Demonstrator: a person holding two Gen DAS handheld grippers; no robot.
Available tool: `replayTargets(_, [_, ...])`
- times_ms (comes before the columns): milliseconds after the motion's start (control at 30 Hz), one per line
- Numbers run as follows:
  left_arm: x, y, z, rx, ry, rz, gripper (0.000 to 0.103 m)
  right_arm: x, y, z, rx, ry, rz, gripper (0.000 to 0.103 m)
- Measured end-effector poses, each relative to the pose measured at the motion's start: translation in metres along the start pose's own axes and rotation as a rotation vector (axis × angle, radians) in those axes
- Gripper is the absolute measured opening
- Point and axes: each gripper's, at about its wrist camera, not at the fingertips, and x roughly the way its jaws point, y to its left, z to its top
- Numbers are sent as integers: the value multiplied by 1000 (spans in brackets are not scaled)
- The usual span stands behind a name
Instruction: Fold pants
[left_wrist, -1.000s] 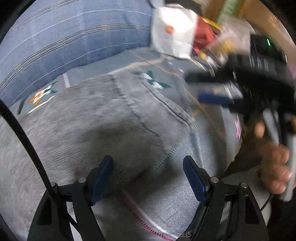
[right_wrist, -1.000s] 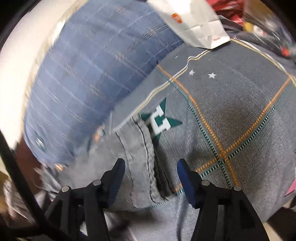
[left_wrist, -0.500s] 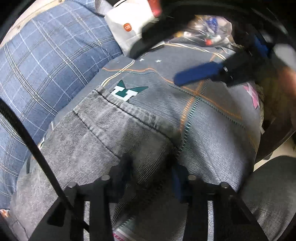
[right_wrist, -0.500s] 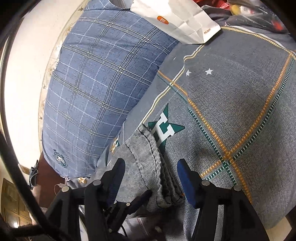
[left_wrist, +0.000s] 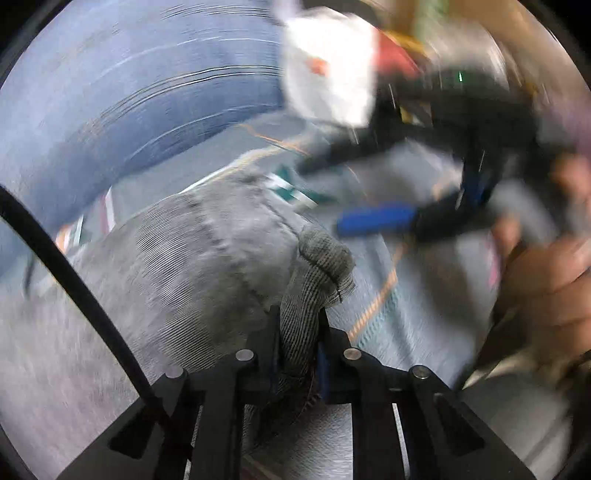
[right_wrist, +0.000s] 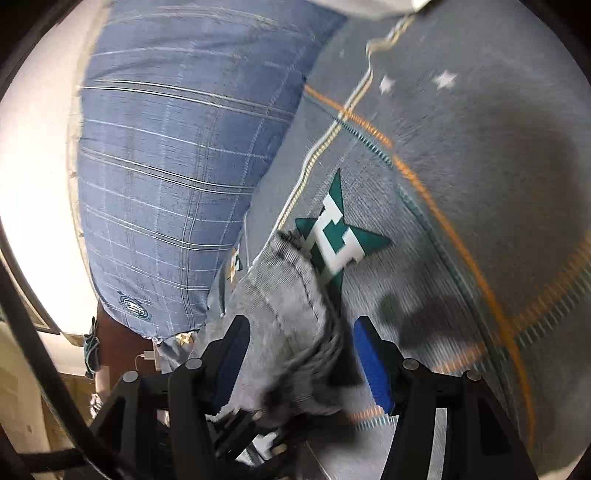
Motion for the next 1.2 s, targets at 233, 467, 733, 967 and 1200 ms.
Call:
replayTargets(233, [-24,35,-9,-260,-77,-142,15,26,4,-6,-12,64,115,62])
replayTargets(467, [-26,27,-16,-248,-67,-155,15,46,26,-10,-117,71,1,23])
replayTargets(733, [-125,62,-35,-359,-287,-152,15,30,143,-56,-406,-13,22,20])
replayTargets(967, [-186,148,-96,-578,-379,-133,15,117,242,-115,-626,109,56,20])
replayTargets(1200, [-154,213,-160,-806,-313,-144,16,217,228,-150,-687,219,-19,20])
